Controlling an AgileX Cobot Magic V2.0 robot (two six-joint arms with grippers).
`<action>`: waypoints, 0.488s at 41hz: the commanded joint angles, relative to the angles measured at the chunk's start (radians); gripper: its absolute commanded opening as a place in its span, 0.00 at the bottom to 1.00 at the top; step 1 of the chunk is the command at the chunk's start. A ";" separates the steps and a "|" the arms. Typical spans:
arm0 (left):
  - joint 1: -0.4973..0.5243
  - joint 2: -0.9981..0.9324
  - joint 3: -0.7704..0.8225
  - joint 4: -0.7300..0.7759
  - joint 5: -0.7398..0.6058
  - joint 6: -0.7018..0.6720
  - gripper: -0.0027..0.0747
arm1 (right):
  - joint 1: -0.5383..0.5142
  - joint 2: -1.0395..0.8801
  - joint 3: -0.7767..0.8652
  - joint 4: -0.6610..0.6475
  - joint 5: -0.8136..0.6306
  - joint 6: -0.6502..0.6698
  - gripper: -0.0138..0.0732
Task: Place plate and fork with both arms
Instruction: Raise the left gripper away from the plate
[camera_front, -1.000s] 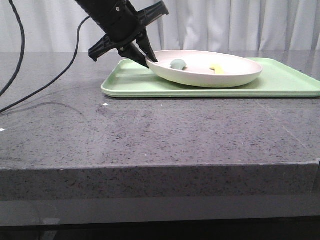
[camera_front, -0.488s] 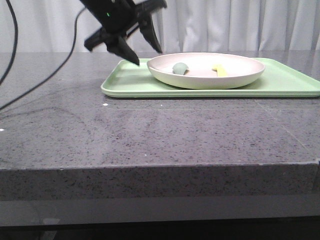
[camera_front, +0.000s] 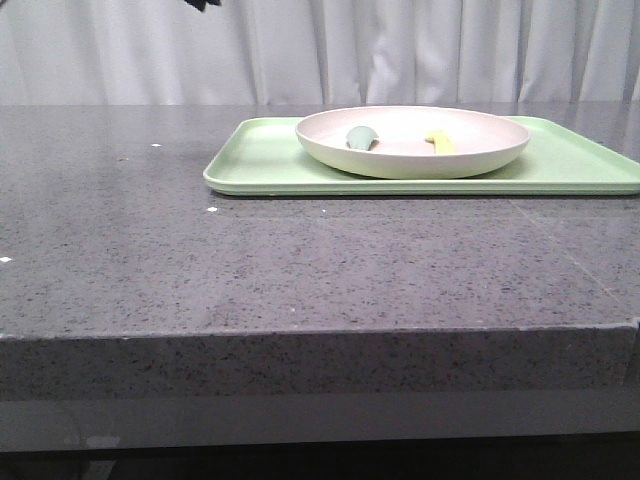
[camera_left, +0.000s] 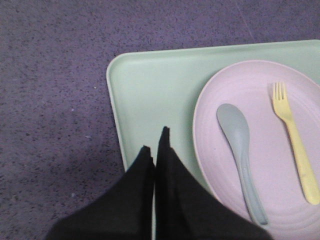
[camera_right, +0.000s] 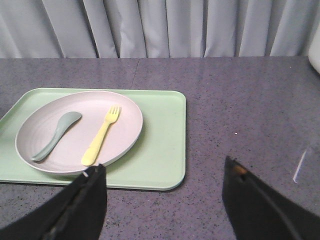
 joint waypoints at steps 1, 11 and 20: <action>0.019 -0.111 0.002 0.019 -0.035 0.003 0.01 | -0.005 0.008 -0.035 0.001 -0.072 -0.008 0.76; 0.126 -0.312 0.260 0.046 -0.103 0.003 0.01 | -0.005 0.008 -0.035 0.001 -0.072 -0.008 0.76; 0.168 -0.566 0.586 0.120 -0.236 0.003 0.01 | -0.005 0.008 -0.035 0.001 -0.071 -0.008 0.76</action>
